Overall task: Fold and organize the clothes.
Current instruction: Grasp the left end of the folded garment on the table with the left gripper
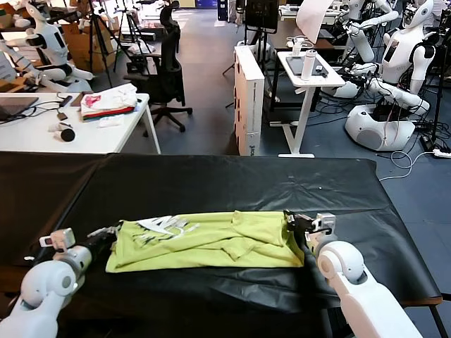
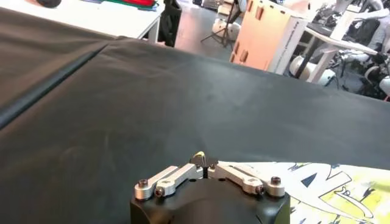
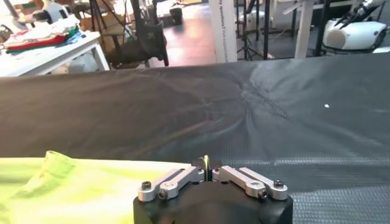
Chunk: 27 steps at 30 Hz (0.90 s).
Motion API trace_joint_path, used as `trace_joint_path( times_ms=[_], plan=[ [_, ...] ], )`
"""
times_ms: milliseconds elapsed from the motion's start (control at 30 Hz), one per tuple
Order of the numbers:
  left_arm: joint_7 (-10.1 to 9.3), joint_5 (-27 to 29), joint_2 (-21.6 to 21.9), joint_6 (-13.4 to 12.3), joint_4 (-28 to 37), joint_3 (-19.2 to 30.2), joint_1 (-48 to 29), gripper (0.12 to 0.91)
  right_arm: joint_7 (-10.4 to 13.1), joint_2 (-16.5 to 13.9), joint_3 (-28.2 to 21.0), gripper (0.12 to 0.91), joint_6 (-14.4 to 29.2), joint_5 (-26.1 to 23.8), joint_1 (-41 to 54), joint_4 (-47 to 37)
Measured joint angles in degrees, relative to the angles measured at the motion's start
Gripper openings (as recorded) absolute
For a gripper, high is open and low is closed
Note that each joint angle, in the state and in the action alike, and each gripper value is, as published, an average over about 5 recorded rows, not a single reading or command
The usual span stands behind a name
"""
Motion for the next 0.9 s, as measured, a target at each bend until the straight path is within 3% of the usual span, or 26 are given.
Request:
trace_joint_path(
  times_ms=[100, 333, 433, 500, 667, 767, 900],
  plan=[
    [0.43, 0.54, 0.22, -0.49, -0.03, -0.05, -0.15, 0.350, -1.63, -0.64, 0.44, 0.265, 1.68, 0.23, -0.40, 0.58],
    [-0.03, -1.19, 2.43, -0.39, -0.98, -1.58, 1.23, 0.788, -4.58, -4.14, 2.13, 0.671, 9.57, -1.28, -2.83, 3.58],
    [-1.03, -5.04, 4.50, 0.89, -2.07, -2.89, 2.77, 0.886, -6.41, -6.53, 3.21, 0.831, 16.03, -4.61, -5.29, 5.81],
    [-2.08, -8.52, 6.16, 2.40, -3.09, -3.99, 4.24, 0.900, -7.92, -8.13, 4.22, 0.886, 21.41, -6.43, -7.64, 7.52],
    [-3.80, -18.14, 8.33, 7.61, -6.24, -6.68, 8.23, 0.907, -12.05, -10.21, 8.22, 0.906, 32.55, -8.17, -15.50, 12.28],
    [-3.25, -21.14, 8.43, 9.19, -6.89, -7.29, 9.52, 0.907, -13.33, -10.31, 11.49, 0.907, 35.58, -8.74, -21.22, 14.83],
    [-1.59, -22.52, 8.56, 9.36, -6.86, -7.47, 10.45, 0.907, -13.64, -9.98, 15.68, 0.907, 37.43, -8.98, -27.73, 16.58]
  ],
)
